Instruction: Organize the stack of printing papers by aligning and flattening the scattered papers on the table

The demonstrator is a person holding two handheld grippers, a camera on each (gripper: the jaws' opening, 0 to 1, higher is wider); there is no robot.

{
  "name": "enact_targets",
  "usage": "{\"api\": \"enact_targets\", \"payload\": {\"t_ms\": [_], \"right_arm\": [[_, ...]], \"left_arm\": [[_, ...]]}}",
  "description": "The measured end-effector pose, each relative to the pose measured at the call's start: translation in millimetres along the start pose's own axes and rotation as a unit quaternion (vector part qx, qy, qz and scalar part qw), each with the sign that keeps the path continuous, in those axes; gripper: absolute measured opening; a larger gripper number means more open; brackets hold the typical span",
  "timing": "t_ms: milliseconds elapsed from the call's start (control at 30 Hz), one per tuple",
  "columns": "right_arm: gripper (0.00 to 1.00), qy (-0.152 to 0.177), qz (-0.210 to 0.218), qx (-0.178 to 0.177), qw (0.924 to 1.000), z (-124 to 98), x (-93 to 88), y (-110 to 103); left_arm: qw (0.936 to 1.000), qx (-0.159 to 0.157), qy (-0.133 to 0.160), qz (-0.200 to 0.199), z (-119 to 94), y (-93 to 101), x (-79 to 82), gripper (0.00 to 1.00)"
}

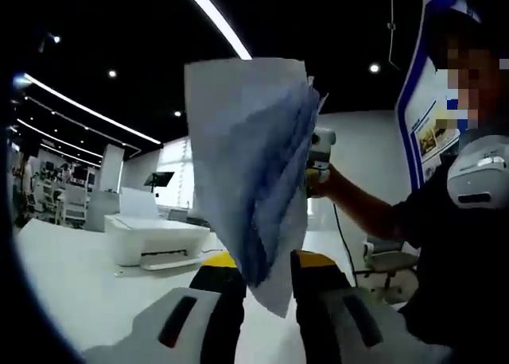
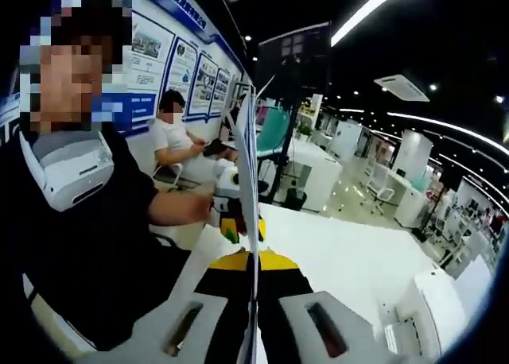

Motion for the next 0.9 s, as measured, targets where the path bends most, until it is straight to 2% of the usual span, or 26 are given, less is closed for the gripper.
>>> {"api": "enact_targets", "payload": {"t_ms": [133,333,467,567,633,800,900], "right_arm": [[0.00,0.033,0.027,0.006,0.9991,-0.6,-2.3,-1.9],[0.00,0.085,0.059,-0.005,0.9947,-5.8,-6.7,-0.9],[0.00,0.112,0.085,-0.009,0.9901,-7.2,-13.5,0.0],[0.00,0.159,0.117,-0.020,0.9801,-10.5,-21.7,-0.8],[0.00,0.165,0.122,-0.024,0.9785,-11.0,-26.8,-1.8],[0.00,0.208,0.159,-0.032,0.9645,-12.2,-43.9,-10.4],[0.00,0.216,0.157,-0.048,0.9626,-14.9,-53.7,-14.7]], "left_arm": [[0.9997,-0.005,0.023,0.001,4.4,0.9,4.1,0.27],[0.9995,-0.009,0.029,0.006,9.7,1.9,6.1,0.26],[0.9987,-0.010,0.049,0.003,11.3,0.8,12.3,0.21],[0.9981,-0.012,0.061,-0.001,11.8,-0.3,18.1,0.17],[0.9978,-0.018,0.064,0.001,12.4,0.4,20.4,0.13],[0.9983,-0.028,0.051,0.005,16.5,4.9,30.2,0.07],[0.9991,-0.037,0.019,0.001,18.6,8.7,32.3,0.07]]}}
Point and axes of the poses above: the point that each gripper's makers call its tool centre point, and the gripper's own axes: z roughly forward along the fingers, y roughly to its right, x roughly out of its top, the point moved 10 cm from there along -z, roughly backward along the fingers, and after that the axes turned 14 degrees about -x, right-handed, at the moved point
